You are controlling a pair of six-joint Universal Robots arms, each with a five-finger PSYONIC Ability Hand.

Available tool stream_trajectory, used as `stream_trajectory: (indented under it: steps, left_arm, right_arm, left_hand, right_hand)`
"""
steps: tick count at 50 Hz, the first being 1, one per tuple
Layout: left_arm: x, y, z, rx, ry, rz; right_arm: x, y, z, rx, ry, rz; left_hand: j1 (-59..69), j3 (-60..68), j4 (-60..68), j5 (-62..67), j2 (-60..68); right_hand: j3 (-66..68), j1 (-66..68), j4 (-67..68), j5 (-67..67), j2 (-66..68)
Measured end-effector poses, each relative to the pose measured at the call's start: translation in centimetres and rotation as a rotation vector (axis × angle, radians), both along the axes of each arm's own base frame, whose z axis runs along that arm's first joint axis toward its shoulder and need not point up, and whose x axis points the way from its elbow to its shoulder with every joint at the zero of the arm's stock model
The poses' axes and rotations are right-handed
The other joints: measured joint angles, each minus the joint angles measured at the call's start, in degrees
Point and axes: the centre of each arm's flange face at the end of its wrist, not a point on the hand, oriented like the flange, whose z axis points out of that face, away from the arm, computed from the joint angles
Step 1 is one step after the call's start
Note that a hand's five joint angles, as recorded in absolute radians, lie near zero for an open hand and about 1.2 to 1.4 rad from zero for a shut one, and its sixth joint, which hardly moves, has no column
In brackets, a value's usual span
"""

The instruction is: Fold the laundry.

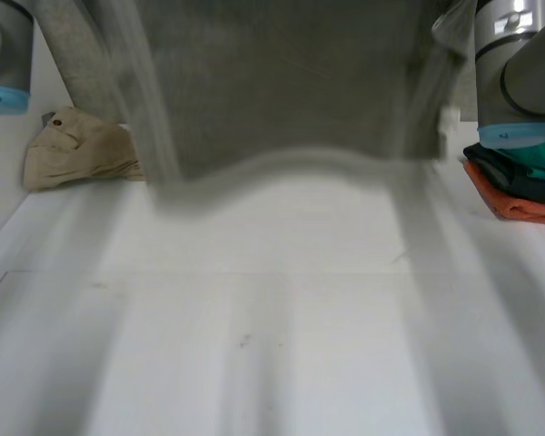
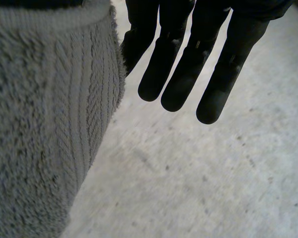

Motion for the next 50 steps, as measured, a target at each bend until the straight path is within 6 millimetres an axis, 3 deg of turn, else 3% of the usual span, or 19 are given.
stream_trajectory:
  steps: [4, 9, 13, 18, 19, 20, 26, 30, 32, 35, 40, 46, 50]
  left_arm:
    - [0.3, 0.6, 0.7, -0.011, 0.012, -0.027]
    - [1.1, 0.4, -1.7, 0.093, -0.020, -0.038]
    - [2.2, 0.2, -6.0, 0.245, -0.058, -0.030]
    - [3.3, 1.1, -12.7, 0.463, -0.110, -0.036]
    - [3.3, 1.2, -13.4, 0.484, -0.116, -0.037]
    - [3.5, 1.8, -15.6, 0.552, -0.139, -0.039]
    - [4.5, 3.9, -23.1, 0.774, -0.254, -0.014]
    - [5.1, 4.9, -26.1, 0.864, -0.331, 0.017]
    - [5.3, 5.2, -27.0, 0.893, -0.363, 0.030]
    - [5.6, 5.6, -27.9, 0.928, -0.403, 0.044]
    - [5.8, 5.7, -28.0, 0.944, -0.423, 0.052]
    - [5.7, 5.9, -27.2, 0.940, -0.416, 0.047]
    - [5.5, 6.3, -26.8, 0.947, -0.415, 0.041]
  right_arm:
    - [-0.1, 0.9, 0.4, 0.020, -0.002, 0.016]
    - [-0.4, 2.0, -1.3, 0.137, 0.040, 0.037]
    - [-0.8, 3.1, -4.9, 0.302, 0.103, 0.070]
    - [-1.2, 4.6, -11.2, 0.537, 0.182, 0.136]
    - [-1.2, 4.7, -11.6, 0.551, 0.186, 0.140]
    - [-1.4, 5.3, -14.0, 0.634, 0.210, 0.164]
    - [-2.4, 6.7, -21.5, 0.861, 0.272, 0.196]
    - [-3.2, 6.8, -24.5, 0.945, 0.298, 0.174]
    - [-3.6, 6.7, -25.3, 0.973, 0.305, 0.155]
    - [-4.4, 6.5, -25.8, 1.012, 0.304, 0.111]
    - [-5.5, 6.1, -25.7, 1.049, 0.275, 0.032]
    - [-7.1, 5.6, -25.4, 1.092, 0.224, -0.076]
    - [-7.7, 5.9, -24.9, 1.117, 0.225, -0.101]
  left_hand:
    - [0.0, 0.0, 0.0, 0.0, 0.0]
    - [0.0, 0.0, 0.0, 0.0, 0.0]
    - [0.0, 0.0, 0.0, 0.0, 0.0]
    - [0.0, 0.0, 0.0, 0.0, 0.0]
    - [0.0, 0.0, 0.0, 0.0, 0.0]
    - [0.0, 0.0, 0.0, 0.0, 0.0]
    - [0.0, 0.0, 0.0, 0.0, 0.0]
    - [0.0, 0.0, 0.0, 0.0, 0.0]
    - [0.0, 0.0, 0.0, 0.0, 0.0]
    - [0.0, 0.0, 0.0, 0.0, 0.0]
    - [0.0, 0.0, 0.0, 0.0, 0.0]
    - [0.0, 0.0, 0.0, 0.0, 0.0]
    - [0.0, 0.0, 0.0, 0.0, 0.0]
  right_hand:
    - [0.0, 0.0, 0.0, 0.2, 0.0]
    - [0.0, 0.0, 0.0, 0.4, 0.0]
    - [0.0, 0.0, 0.0, 0.4, 0.0]
    - [0.0, 0.0, 0.0, 0.5, 0.0]
    - [0.0, 0.0, 0.0, 0.6, 0.0]
    - [0.0, 0.0, 0.0, 0.8, 0.0]
    - [0.0, 0.0, 0.0, 1.1, 0.0]
    - [-1.8, -0.6, -2.0, -0.3, -1.5]
    - [-7.5, -4.5, -7.8, -5.5, -7.1]
    - [-24.0, -22.1, -24.3, -22.7, -24.1]
    - [-28.1, -25.6, -28.9, -27.9, -27.5]
    - [-1.9, -0.1, -2.2, -1.0, -0.8]
    - [-0.1, -0.1, -0.2, -0.4, 0.1]
